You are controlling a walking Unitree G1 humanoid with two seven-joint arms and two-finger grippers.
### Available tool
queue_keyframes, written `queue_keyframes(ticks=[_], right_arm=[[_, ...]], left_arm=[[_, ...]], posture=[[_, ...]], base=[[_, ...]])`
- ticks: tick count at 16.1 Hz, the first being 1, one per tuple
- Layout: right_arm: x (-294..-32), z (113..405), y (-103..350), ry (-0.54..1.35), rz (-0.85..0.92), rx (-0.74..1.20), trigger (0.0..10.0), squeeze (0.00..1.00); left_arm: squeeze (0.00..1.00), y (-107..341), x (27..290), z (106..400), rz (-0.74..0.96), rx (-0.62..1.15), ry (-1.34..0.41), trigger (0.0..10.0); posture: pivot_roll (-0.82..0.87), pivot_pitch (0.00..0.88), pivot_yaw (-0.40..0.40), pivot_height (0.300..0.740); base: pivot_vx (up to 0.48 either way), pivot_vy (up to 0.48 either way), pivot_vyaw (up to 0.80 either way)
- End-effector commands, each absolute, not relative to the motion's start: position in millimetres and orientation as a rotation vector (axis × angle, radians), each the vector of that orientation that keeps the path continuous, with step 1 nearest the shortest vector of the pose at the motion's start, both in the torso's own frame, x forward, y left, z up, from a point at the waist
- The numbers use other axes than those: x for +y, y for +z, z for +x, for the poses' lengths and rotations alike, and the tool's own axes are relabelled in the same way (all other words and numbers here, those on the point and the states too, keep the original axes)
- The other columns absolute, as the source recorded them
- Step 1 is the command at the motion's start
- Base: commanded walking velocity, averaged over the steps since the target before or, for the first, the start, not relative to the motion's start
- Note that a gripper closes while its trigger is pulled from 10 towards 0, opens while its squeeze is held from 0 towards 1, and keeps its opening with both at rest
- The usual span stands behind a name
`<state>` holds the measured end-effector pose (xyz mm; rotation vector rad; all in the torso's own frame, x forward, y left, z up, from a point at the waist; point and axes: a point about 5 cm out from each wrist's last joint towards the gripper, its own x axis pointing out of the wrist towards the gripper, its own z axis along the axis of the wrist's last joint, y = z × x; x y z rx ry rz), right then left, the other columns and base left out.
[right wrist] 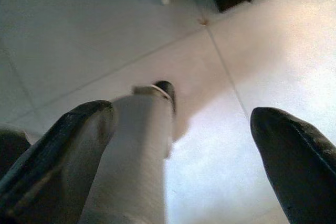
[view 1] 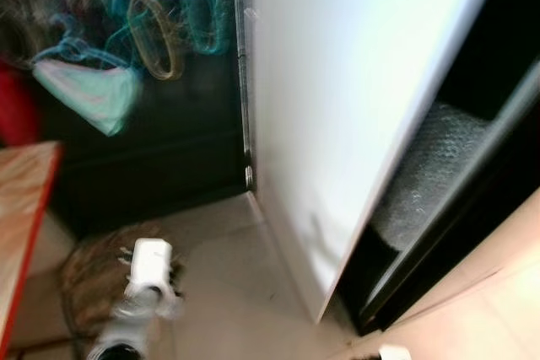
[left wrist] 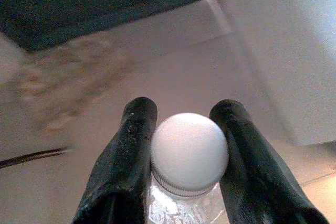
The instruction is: Restocking fridge
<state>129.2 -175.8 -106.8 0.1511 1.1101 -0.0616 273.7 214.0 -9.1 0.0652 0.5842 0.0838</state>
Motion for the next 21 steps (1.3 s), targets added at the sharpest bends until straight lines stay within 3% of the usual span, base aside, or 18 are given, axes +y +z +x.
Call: queue_keyframes(ticks=[1, 6, 15, 21], right_arm=[[-175.0, 130.1, -106.7, -0.074, 0.16, 1.109, 10.0, 0.0], [-172.9, 129.9, -106.9, -0.12, 0.179, 1.093, 10.0, 0.0], [-175.4, 117.9, -109.6, -0.182, 0.183, 1.083, 10.0, 0.0], [-178.1, 114.6, -109.4, -0.184, 0.184, 1.055, 10.0, 0.0]], left_arm=[[0.0, -27.4, 224.8, 253.6, 0.036, 0.678, 0.145, 10.0], [0.0, -57.6, 218.9, 219.6, 0.012, 0.831, 0.143, 10.0], [0.0, -72.3, 227.2, 192.1, 0.012, 0.913, 0.154, 10.0], [0.0, -85.3, 253.3, 147.7, -0.012, 1.014, 0.236, 10.0]], posture=[[-0.04, 0.0, -0.001, 0.74], [-0.07, 0.0, 0.016, 0.74], [-0.05, 0.0, 0.014, 0.74], [-0.05, 0.0, 0.004, 0.74]], base=[[0.0, 0.0, -0.8], [0.0, 0.0, -0.8], [0.0, 0.0, -0.8], [0.0, 0.0, -0.08]])
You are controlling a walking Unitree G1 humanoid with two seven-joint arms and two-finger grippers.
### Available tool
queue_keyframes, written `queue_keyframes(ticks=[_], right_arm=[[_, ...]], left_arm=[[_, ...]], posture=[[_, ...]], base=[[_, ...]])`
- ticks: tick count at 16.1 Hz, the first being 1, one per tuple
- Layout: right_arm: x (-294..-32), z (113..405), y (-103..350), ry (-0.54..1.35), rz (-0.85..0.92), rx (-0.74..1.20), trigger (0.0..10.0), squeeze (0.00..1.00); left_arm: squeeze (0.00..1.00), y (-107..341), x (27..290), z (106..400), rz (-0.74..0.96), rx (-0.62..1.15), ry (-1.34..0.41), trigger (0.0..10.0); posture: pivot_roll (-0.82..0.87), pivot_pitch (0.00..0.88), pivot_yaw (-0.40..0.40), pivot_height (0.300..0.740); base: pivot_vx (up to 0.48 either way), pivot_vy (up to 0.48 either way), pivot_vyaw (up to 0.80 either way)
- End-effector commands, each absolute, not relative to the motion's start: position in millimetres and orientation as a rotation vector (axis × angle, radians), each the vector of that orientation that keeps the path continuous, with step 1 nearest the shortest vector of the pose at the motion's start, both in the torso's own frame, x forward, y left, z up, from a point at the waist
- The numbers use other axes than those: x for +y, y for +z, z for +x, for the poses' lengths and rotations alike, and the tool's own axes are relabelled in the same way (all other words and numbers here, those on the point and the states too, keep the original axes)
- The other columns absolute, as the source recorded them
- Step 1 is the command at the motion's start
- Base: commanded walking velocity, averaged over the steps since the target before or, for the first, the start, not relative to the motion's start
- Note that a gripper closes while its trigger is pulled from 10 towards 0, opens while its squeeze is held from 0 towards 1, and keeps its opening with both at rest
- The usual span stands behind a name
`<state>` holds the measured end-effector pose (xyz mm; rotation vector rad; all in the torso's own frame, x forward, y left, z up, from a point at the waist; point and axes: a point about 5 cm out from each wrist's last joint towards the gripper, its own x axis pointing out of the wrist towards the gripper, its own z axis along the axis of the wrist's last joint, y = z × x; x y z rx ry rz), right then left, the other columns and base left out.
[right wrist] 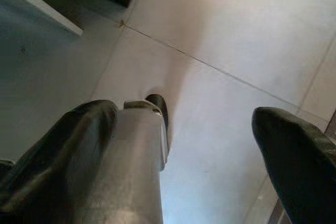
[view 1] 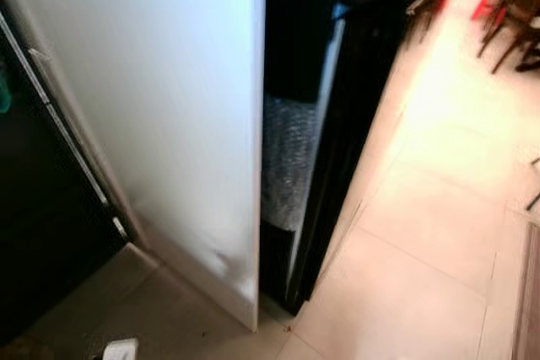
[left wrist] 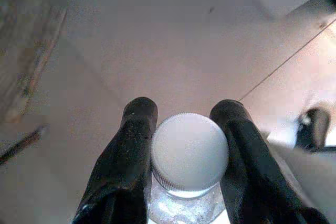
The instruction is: Restocking fridge
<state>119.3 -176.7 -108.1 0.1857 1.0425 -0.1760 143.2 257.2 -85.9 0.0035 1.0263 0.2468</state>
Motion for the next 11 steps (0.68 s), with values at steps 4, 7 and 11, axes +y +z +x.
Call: queue_keyframes(ticks=[4, 7, 11], right_arm=[[-178.9, 113.8, -108.3, -0.225, 0.2, 1.009, 10.0, 0.0], [-181.9, 114.7, -105.3, -0.264, 0.171, 0.939, 10.0, 0.0], [-202.9, 151.1, -82.2, -0.334, 0.164, 0.669, 10.0, 0.0]], left_arm=[[0.0, -90.7, 244.6, 140.0, -0.013, 1.035, 0.226, 10.0], [0.0, -91.9, 239.4, 140.3, -0.001, 1.039, 0.208, 10.0], [0.0, -90.6, 245.2, 139.3, 0.018, 1.039, 0.199, 10.0]], posture=[[-0.06, 0.0, 0.016, 0.74], [-0.06, 0.0, 0.017, 0.74], [-0.08, 0.0, 0.022, 0.74]], base=[[0.0, 0.0, 0.0], [0.0, 0.0, 0.0], [0.0, 0.0, 0.0]])
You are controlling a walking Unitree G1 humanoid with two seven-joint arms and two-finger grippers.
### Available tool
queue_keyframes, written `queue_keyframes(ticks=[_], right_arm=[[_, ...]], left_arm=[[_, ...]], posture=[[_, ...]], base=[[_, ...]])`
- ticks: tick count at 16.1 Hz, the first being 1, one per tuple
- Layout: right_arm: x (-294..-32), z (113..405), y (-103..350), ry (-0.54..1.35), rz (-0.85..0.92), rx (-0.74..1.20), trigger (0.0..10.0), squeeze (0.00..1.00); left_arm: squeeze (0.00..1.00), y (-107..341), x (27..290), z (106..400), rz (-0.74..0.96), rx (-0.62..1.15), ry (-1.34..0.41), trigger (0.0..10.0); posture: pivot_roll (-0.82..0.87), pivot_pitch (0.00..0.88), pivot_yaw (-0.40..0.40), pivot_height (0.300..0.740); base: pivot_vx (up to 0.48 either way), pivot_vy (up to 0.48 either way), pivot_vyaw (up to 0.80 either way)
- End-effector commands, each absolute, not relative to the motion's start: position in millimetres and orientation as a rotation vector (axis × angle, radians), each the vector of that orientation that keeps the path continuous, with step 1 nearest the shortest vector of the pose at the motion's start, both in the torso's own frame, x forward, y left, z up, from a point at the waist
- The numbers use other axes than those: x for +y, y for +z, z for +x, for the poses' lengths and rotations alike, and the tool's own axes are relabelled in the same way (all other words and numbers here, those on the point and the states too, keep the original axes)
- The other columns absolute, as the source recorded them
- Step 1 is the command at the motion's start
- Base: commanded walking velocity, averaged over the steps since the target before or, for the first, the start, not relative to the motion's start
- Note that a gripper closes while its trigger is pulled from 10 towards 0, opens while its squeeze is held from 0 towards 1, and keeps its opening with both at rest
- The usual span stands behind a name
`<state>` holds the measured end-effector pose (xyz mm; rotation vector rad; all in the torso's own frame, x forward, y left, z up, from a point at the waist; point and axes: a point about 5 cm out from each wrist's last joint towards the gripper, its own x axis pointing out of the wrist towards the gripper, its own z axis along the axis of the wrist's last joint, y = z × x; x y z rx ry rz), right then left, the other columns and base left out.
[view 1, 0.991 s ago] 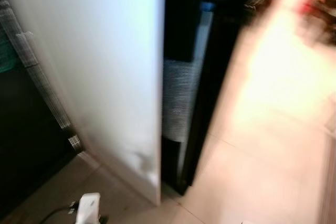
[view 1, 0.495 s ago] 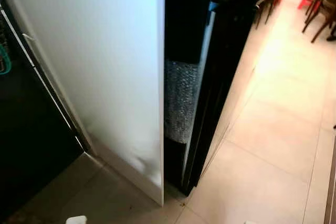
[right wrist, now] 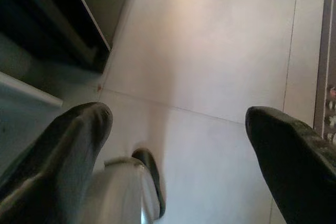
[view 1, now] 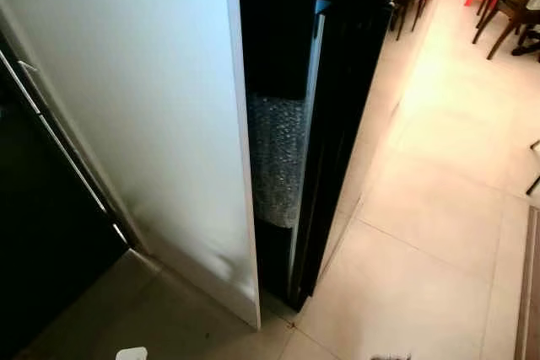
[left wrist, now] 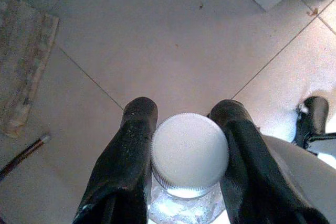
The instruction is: Restocking fridge
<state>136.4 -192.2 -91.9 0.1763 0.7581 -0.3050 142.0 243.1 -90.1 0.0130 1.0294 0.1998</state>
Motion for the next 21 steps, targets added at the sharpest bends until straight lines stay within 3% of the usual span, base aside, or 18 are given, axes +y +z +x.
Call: queue_keyframes(ticks=[1, 2, 3, 8, 11, 15, 18, 19, 20, 21], right_arm=[[-236.4, 215.0, -44.6, -0.337, 0.122, 0.516, 10.0, 0.0], [-246.5, 239.6, -24.6, -0.324, 0.11, 0.44, 10.0, 0.0], [-244.9, 246.2, -17.1, -0.292, 0.102, 0.382, 10.0, 0.0], [-236.0, 257.7, 10.7, -0.136, 0.138, 0.138, 10.0, 0.0], [-193.5, 265.6, 33.7, 0.277, 0.171, 0.087, 10.0, 0.0], [-150.9, 280.5, 69.8, 0.49, 0.143, -0.019, 10.0, 0.0], [-124.7, 303.4, 97.0, 0.481, 0.068, -0.063, 10.0, 0.0], [-117.3, 309.1, 102.1, 0.457, 0.103, -0.073, 10.0, 0.58], [-115.0, 312.8, 104.1, 0.435, 0.103, -0.082, 10.0, 1.0], [-115.1, 318.5, 106.9, 0.378, 0.073, -0.077, 10.0, 1.0]], left_arm=[[0.0, -91.6, 242.8, 138.4, 0.023, 1.043, 0.19, 10.0], [0.0, -92.4, 240.1, 138.1, 0.018, 1.044, 0.189, 10.0], [0.0, -93.4, 236.3, 137.9, 0.007, 1.043, 0.191, 10.0], [0.0, -94.0, 234.4, 137.9, 0.012, 1.047, 0.192, 10.0], [0.0, -90.8, 242.1, 141.4, 0.016, 1.034, 0.209, 10.0], [0.0, -88.7, 246.0, 144.0, 0.015, 1.024, 0.223, 10.0], [0.0, -88.8, 248.5, 142.0, 0.016, 1.026, 0.235, 10.0], [0.0, -89.0, 248.5, 141.5, 0.015, 1.026, 0.237, 10.0], [0.0, -89.1, 248.5, 141.3, 0.014, 1.026, 0.239, 10.0], [0.0, -88.9, 248.9, 141.4, 0.01, 1.024, 0.243, 10.0]], posture=[[-0.08, 0.0, 0.021, 0.74], [-0.08, 0.0, 0.021, 0.74], [-0.07, 0.0, 0.012, 0.74], [-0.09, 0.0, 0.008, 0.74], [-0.1, 0.0, 0.006, 0.74], [-0.09, 0.0, 0.005, 0.74], [-0.08, 0.0, 0.007, 0.74], [-0.08, 0.0, 0.005, 0.74], [-0.07, 0.0, 0.005, 0.74], [-0.07, 0.0, 0.006, 0.74]], base=[[0.0, 0.0, 0.0], [0.0, 0.0, 0.0], [0.0, 0.0, 0.0], [0.0, 0.0, 0.0], [0.0, 0.0, 0.0], [0.0, 0.0, 0.0], [0.0, 0.0, 0.0], [0.0, 0.0, 0.0], [0.0, 0.0, 0.0], [0.0, 0.0, 0.0]])
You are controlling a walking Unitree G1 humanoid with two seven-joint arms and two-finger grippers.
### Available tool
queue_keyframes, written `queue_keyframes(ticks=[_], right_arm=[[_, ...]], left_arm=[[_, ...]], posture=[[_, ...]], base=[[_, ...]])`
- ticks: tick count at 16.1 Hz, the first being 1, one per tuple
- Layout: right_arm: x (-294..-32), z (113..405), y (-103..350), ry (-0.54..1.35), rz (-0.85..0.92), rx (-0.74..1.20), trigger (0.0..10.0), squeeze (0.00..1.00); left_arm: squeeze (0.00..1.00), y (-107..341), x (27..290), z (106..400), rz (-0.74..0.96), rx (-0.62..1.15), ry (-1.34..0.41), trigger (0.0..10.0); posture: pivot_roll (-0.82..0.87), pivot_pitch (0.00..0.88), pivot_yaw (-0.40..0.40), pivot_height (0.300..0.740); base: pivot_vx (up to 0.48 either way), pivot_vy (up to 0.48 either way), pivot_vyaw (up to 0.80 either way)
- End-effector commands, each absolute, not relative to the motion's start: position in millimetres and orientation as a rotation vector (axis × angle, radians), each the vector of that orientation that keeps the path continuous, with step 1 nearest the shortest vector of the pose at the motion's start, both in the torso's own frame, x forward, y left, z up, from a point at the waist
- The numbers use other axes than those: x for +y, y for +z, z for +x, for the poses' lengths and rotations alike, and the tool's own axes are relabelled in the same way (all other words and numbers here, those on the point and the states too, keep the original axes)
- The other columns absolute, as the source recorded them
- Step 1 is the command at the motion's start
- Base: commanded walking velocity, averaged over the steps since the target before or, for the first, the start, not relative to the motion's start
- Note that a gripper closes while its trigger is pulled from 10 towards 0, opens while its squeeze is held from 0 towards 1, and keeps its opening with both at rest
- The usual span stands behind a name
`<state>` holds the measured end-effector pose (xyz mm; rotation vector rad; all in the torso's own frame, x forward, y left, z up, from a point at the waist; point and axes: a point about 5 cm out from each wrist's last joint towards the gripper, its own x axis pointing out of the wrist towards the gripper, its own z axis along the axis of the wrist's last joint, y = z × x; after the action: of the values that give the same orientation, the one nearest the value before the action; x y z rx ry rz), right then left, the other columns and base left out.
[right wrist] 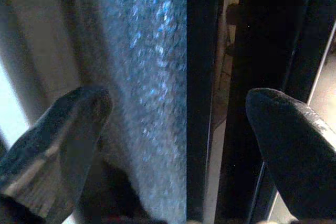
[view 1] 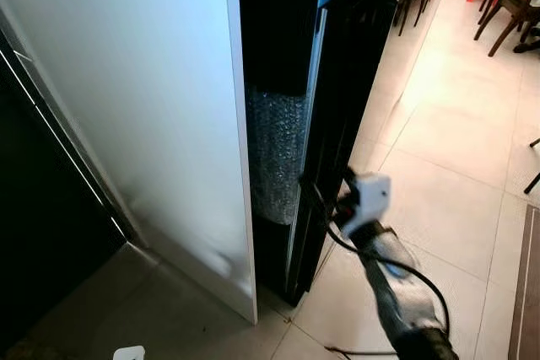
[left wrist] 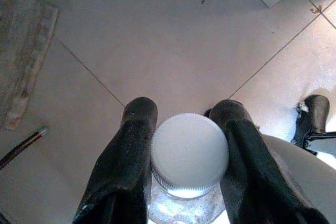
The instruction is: Restocking fridge
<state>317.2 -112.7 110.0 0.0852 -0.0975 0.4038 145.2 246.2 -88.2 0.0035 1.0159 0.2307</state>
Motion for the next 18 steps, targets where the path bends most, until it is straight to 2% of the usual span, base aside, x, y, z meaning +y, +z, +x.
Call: queue_keyframes(ticks=[1, 2, 3, 4, 5, 10, 18], right_arm=[[-116.1, 323.1, 109.5, 0.327, 0.073, -0.081, 10.0, 1.0], [-117.4, 327.8, 111.2, 0.275, 0.082, -0.073, 10.0, 1.0], [-114.8, 330.1, 114.1, 0.275, 0.074, -0.082, 10.0, 0.18], [-110.8, 332.5, 117.3, 0.28, 0.04, -0.093, 10.0, 0.0], [-108.1, 337.8, 121.5, 0.251, 0.074, -0.095, 10.0, 0.0], [-93.4, 344.6, 123.8, 0.337, 0.07, -0.083, 10.0, 0.0], [-104.7, 358.2, 131.5, 0.232, 0.024, -0.096, 10.0, 0.0]], left_arm=[[0.0, -88.9, 249.2, 141.2, 0.01, 1.024, 0.243, 10.0], [0.0, -88.9, 249.0, 141.2, 0.01, 1.024, 0.241, 10.0], [0.0, -88.9, 248.9, 141.3, 0.011, 1.024, 0.239, 10.0], [0.0, -88.9, 248.8, 141.5, 0.01, 1.023, 0.239, 10.0], [0.0, -88.7, 249.0, 141.8, 0.009, 1.022, 0.24, 10.0], [0.0, -87.5, 251.5, 143.1, 0.011, 1.02, 0.243, 10.0], [0.0, -87.5, 236.2, 155.4, 0.006, 1.017, 0.226, 10.0]], posture=[[-0.07, 0.0, 0.008, 0.74], [-0.07, 0.0, 0.01, 0.74], [-0.07, 0.0, 0.01, 0.74], [-0.07, 0.0, 0.012, 0.74], [-0.07, 0.0, 0.014, 0.74], [-0.06, 0.0, 0.014, 0.74], [-0.05, 0.0, 0.006, 0.74]], base=[[0.0, 0.0, 0.0], [0.0, 0.0, 0.0], [0.0, 0.0, 0.0], [0.0, 0.0, 0.0], [0.0, 0.0, 0.0], [0.0, 0.0, 0.0], [0.0, 0.0, 0.0]])
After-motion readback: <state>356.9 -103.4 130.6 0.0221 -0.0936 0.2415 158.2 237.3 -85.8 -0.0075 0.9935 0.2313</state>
